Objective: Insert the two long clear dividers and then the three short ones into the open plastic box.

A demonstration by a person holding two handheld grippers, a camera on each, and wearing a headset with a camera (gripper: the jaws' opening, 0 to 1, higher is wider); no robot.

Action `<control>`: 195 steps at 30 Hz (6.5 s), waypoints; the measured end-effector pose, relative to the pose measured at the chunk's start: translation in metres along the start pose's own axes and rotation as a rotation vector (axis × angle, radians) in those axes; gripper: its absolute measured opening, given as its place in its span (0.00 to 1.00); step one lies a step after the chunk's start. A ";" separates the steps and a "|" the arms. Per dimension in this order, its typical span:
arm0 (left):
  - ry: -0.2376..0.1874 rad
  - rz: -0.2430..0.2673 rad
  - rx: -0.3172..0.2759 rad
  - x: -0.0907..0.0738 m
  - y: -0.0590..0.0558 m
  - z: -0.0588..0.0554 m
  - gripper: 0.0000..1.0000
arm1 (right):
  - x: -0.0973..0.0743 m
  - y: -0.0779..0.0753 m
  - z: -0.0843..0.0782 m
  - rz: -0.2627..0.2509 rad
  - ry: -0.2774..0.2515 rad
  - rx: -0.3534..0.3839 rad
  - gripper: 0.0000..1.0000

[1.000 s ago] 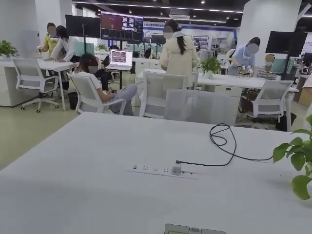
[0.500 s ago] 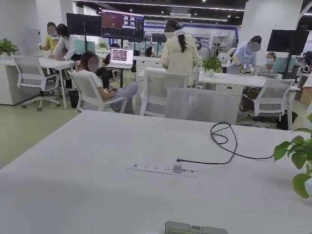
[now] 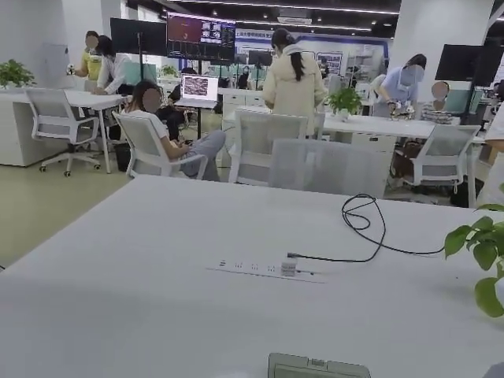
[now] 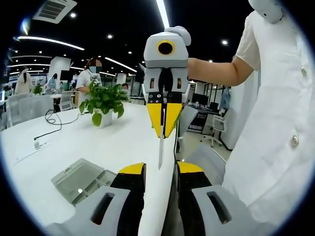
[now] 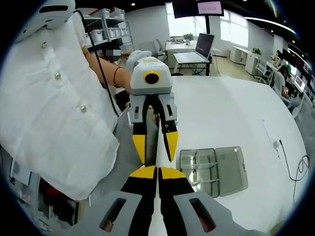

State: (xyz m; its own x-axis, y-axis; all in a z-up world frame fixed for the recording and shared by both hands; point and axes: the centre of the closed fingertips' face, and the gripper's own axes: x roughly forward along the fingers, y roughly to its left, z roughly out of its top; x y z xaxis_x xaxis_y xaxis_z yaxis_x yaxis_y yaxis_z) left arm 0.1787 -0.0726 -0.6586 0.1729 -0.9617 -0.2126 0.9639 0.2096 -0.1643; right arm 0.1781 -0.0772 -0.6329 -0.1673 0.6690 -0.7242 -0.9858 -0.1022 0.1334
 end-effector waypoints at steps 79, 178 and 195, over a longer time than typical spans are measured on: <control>0.082 0.165 -0.092 -0.043 0.038 -0.077 0.85 | 0.074 -0.113 -0.112 -0.114 0.247 0.045 0.03; 0.131 0.210 -0.090 -0.061 0.048 -0.082 1.00 | 0.023 -0.062 -0.134 -0.392 -0.034 0.191 0.51; 0.157 0.217 -0.112 -0.063 0.046 -0.091 1.00 | 0.022 -0.035 -0.151 -0.444 -0.178 0.294 0.79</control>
State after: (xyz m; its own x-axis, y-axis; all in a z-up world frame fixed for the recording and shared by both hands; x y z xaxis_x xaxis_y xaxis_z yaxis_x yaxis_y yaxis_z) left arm 0.1940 0.0134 -0.7409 0.3305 -0.8551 -0.3994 0.8781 0.4338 -0.2020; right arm 0.2064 -0.1695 -0.7555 0.2933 0.7172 -0.6321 -0.9109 0.4105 0.0432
